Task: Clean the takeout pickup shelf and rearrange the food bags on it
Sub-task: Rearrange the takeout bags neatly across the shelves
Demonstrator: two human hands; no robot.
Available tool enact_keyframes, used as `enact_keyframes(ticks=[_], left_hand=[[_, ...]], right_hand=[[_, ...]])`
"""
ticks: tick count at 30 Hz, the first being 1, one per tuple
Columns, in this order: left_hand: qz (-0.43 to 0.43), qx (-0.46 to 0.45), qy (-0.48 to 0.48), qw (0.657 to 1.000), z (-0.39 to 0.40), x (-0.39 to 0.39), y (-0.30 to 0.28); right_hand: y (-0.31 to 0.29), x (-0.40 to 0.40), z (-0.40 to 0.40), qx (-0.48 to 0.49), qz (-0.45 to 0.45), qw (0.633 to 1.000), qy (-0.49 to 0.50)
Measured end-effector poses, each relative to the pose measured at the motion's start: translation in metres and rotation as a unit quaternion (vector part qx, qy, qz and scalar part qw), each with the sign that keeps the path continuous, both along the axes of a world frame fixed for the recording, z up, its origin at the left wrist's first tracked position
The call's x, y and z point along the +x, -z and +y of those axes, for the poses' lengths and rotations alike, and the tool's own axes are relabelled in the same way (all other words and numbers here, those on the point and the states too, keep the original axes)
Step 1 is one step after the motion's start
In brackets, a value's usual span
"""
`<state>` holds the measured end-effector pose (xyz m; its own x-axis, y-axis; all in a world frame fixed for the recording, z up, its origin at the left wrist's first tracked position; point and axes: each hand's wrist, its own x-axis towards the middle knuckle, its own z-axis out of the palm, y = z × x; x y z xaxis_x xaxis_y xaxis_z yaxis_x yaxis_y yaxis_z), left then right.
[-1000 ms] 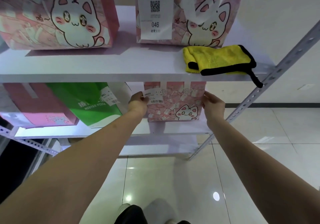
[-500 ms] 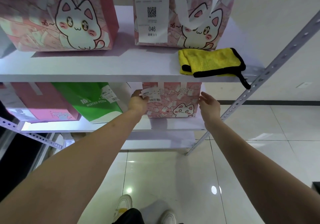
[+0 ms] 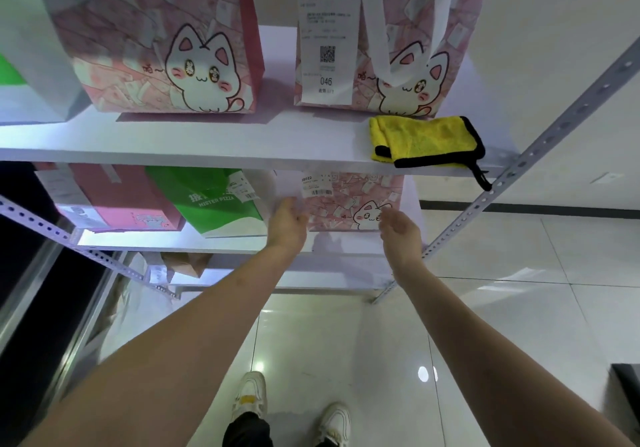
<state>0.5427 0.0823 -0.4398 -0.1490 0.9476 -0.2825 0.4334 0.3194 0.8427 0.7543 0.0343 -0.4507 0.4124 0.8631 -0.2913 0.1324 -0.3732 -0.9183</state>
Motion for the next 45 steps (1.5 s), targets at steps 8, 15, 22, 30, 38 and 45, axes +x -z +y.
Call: enact_keyframes(ticks=[8,15,22,30,38,45], left_hand=[[0.095,0.019,0.042,0.994,-0.061,-0.071,0.007],[0.191,0.050,0.084,0.977,-0.100,-0.190,0.018],[0.191,0.031,0.092,0.977,-0.141,-0.324,0.039],[0.225,0.032,0.125,0.966,-0.170,-0.415,0.072],[0.236,0.006,0.118,0.965,-0.176,-0.444,0.143],[0.236,0.002,0.081,0.968,-0.148,-0.465,0.240]], right_hand=[[0.002,-0.091,-0.031,0.000,-0.029,0.997,-0.069],[0.009,-0.214,-0.060,0.024,-0.144,0.974,-0.173],[0.030,-0.343,-0.098,0.022,-0.186,0.951,-0.245],[0.063,-0.435,-0.124,0.030,-0.239,0.930,-0.277],[0.144,-0.468,-0.126,0.034,-0.283,0.906,-0.312],[0.244,-0.486,-0.088,0.037,-0.282,0.901,-0.326]])
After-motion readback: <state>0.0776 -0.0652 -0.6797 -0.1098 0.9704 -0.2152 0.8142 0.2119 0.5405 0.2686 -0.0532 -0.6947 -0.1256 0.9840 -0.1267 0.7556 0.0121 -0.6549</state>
